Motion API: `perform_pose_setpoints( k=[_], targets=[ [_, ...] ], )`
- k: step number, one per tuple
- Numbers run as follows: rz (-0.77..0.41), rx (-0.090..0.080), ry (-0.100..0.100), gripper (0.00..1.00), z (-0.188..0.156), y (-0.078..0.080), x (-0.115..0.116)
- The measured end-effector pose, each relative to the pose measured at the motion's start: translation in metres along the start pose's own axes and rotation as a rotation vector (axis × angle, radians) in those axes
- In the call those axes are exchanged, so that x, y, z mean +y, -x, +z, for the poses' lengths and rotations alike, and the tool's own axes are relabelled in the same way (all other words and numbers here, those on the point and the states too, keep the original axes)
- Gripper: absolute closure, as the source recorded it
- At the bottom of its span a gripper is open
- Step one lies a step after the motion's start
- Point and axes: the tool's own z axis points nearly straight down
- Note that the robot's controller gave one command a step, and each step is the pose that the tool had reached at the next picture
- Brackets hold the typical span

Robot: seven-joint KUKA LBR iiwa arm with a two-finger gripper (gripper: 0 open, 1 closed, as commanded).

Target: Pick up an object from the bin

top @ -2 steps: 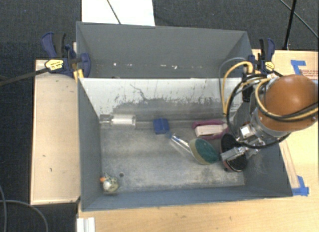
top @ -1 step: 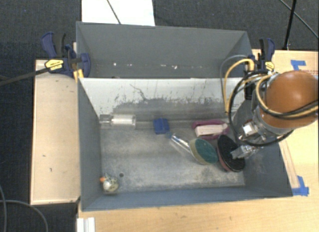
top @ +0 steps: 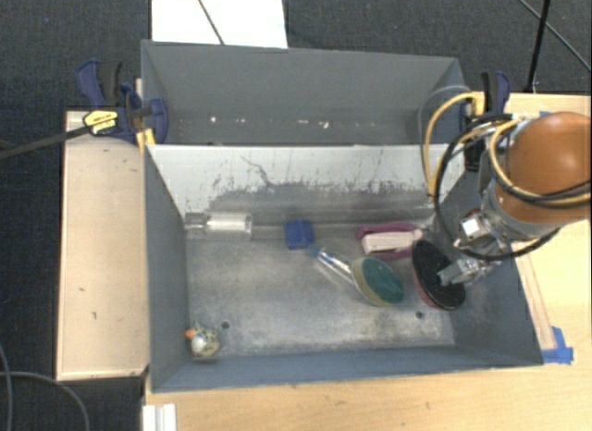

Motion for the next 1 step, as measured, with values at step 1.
perform_pose_setpoints(
  k=[1],
  targets=[
    [0.005,0.000,0.000,1.00,-0.0471,0.0002,-0.0011]
  ],
)
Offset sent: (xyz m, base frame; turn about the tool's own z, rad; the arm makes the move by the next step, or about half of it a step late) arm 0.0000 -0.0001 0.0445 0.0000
